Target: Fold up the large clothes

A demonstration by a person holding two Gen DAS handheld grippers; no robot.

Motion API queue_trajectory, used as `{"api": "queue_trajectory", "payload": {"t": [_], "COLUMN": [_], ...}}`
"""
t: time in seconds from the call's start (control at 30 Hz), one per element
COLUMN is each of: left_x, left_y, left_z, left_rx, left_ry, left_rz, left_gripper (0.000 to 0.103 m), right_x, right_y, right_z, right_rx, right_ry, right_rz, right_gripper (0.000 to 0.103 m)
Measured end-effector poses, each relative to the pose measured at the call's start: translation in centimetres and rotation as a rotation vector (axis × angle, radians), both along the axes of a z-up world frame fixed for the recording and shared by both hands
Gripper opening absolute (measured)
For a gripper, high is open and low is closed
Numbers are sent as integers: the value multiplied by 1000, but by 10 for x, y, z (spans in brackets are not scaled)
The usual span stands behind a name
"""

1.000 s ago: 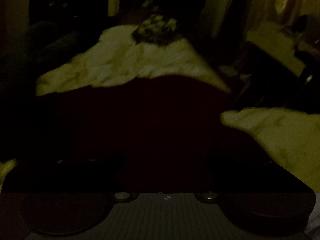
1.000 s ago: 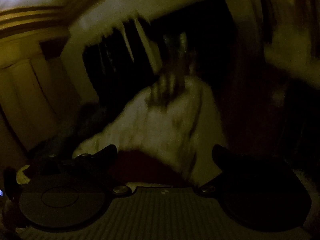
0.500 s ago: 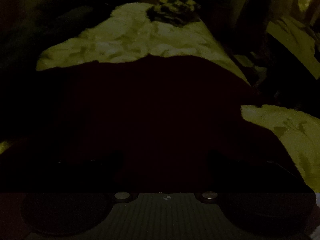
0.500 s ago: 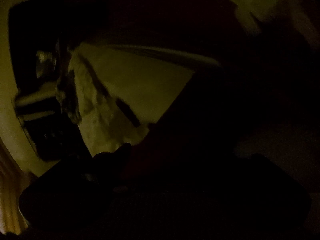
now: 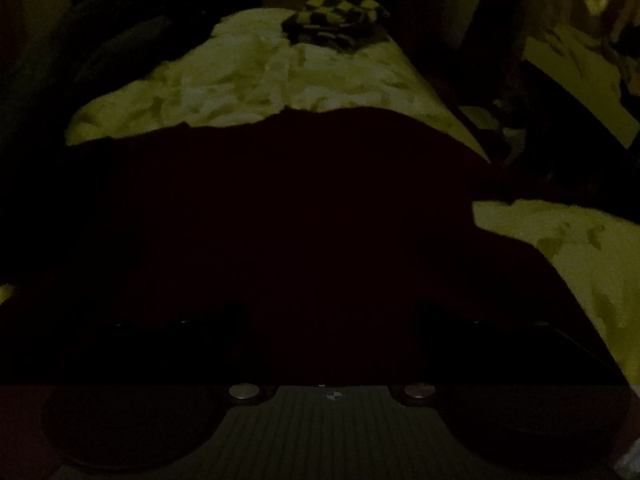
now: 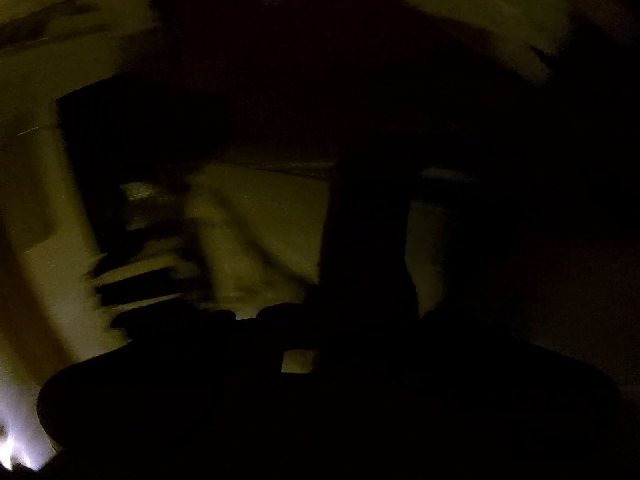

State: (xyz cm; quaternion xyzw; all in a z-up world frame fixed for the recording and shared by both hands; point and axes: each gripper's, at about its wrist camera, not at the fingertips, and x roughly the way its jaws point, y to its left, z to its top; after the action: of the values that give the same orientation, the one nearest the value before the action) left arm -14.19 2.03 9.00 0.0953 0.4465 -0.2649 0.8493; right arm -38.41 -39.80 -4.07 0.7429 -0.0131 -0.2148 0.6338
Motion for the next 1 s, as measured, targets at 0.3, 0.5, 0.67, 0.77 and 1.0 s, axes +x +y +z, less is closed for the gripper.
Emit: {"api": "queue_trajectory", "payload": {"t": [0.3,0.5,0.67,0.77,1.0], "left_x": [-4,-3,5,5,-5], "left_y": [16,44,69,83,126], "left_z": [-7,-8,-7,-2,16], "left_rx": [-69,-102,-156,-176,-110], "left_ry": [47,64,78,50,-75], "left_rz": [19,50,112,149,241], "left_gripper": [103,103,103,103,103], "right_x": [13,39,97,147,314], "right_y": [2,16,52,82,155], "right_z": [83,111,188,230,248], "right_rx": [-263,-459,-818,-941,-947], "right_ry": [-24,156,263,210,59], "right_rz": [92,158,300,411,679], "right_gripper": [11,11,11,11,11]}}
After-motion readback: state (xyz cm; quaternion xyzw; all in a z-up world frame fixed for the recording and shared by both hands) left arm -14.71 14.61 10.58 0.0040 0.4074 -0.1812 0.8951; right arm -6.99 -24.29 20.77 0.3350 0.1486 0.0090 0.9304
